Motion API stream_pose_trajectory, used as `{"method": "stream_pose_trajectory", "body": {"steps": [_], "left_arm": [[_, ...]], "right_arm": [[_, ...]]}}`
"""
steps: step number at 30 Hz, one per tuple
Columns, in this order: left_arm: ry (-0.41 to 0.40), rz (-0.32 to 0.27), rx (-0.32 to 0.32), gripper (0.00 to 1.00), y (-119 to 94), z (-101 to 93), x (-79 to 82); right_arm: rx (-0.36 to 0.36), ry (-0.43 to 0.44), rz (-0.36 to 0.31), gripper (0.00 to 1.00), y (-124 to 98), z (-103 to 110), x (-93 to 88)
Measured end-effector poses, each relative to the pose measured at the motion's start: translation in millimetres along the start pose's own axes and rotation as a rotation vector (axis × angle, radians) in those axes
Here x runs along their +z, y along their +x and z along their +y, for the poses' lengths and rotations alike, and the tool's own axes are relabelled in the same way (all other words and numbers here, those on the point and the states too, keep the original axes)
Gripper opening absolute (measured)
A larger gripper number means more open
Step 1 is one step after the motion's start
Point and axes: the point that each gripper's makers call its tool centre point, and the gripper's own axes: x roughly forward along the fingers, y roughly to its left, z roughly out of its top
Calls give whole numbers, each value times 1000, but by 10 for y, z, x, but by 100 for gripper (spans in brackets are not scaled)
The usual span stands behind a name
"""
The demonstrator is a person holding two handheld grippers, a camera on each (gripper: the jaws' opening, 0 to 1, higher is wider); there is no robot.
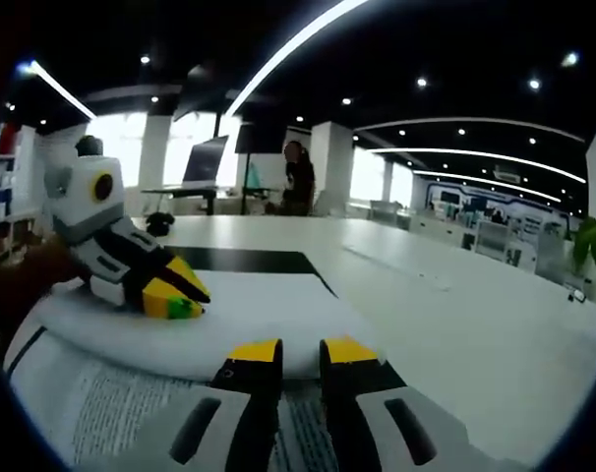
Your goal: Flip through the bound document one page at a time
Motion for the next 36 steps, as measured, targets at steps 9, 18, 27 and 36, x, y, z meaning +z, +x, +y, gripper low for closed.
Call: {"method": "stream_pose_trajectory", "body": {"steps": [9,18,27,36], "left_arm": [[32,24,15,3,15,47,-60],[36,40,20,3,13,115,-108],[12,46,23,3,5,173,-151],[-8,47,28,3,-20,245,-187]], "right_arm": [[-25,9,-26,23,-25,-39,47],[-46,19,-59,24,-65,-81,112],[-61,34,-83,24,-101,-121,137],[-77,62,-92,24,-125,-177,130]]}}
